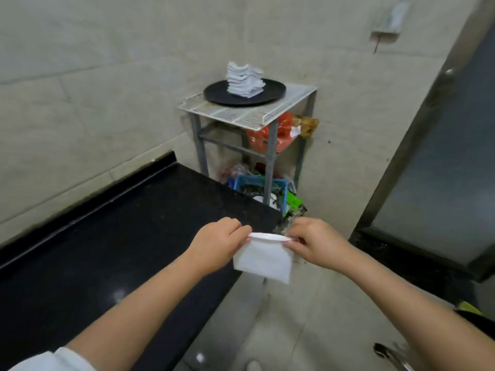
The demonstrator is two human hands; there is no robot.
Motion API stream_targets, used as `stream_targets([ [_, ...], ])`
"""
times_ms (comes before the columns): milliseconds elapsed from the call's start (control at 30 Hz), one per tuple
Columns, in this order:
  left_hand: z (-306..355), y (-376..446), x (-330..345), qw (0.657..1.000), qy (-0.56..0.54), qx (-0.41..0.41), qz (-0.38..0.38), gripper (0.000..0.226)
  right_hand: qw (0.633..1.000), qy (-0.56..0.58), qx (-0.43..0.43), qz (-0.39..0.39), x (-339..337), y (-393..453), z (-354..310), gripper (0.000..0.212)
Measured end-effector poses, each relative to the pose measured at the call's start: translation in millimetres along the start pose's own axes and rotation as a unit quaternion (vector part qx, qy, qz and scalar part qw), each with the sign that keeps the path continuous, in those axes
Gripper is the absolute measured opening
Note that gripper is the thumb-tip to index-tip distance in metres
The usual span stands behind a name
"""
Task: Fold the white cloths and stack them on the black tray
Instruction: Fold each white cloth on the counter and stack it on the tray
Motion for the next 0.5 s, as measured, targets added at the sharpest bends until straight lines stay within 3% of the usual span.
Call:
stream_targets([
  [167,-34.5,92.8,51.9,0.997,0.000,0.059,0.049,0.013,1.000,-0.006,0.007,0.024,-40.5,83.0,79.3,0.026],
  [300,-96.0,177.3,101.4,0.996,0.044,0.051,0.050,0.029,0.997,-0.006,-0.003,0.077,-83.2,172.5,134.7,0.022],
  [400,-146.8,247.9,118.6,1.000,0.020,0.000,0.022,0.038,0.995,0.014,0.017,0.101,-116.3,247.9,170.3,0.015],
  [500,-202.6,308.6,127.2,0.991,-0.046,-0.125,0.006,0.046,0.987,0.078,0.072,0.121,-146.3,315.6,205.2,0.014],
])
Point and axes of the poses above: each hand's wrist, its own y-axis towards the middle knuckle, its own x-axis out of the palm, z = x × y, the point moved 8 cm from there along y, towards the middle knuckle, and after that the axes turned 12 degrees about z, right-handed, at the moved point
